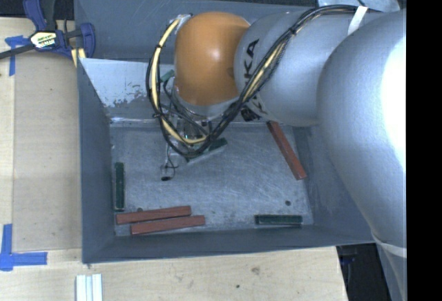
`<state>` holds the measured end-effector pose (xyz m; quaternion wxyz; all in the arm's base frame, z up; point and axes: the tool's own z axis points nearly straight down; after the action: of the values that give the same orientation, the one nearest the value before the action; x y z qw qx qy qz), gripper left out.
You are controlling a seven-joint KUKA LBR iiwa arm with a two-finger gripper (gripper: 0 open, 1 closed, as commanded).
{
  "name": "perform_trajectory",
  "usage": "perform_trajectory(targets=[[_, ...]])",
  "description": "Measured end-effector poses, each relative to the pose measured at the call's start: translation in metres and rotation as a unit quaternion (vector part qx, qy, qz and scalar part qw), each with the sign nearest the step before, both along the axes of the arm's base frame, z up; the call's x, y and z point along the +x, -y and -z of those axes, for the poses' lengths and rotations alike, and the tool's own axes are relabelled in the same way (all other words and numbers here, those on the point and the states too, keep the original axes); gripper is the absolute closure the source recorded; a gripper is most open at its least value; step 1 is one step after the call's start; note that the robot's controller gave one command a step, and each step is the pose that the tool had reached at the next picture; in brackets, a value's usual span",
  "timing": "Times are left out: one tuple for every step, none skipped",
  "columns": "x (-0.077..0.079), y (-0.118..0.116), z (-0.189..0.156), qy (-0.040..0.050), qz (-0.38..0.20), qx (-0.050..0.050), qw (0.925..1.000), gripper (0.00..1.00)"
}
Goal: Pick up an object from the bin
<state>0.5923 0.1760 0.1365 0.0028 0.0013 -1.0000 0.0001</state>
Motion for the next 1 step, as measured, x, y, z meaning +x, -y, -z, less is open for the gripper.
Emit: perform_trajectory(targets=[[0.0023,0.0006,-0.0048,0.0041,0.001,0.001,1.0,0.0]])
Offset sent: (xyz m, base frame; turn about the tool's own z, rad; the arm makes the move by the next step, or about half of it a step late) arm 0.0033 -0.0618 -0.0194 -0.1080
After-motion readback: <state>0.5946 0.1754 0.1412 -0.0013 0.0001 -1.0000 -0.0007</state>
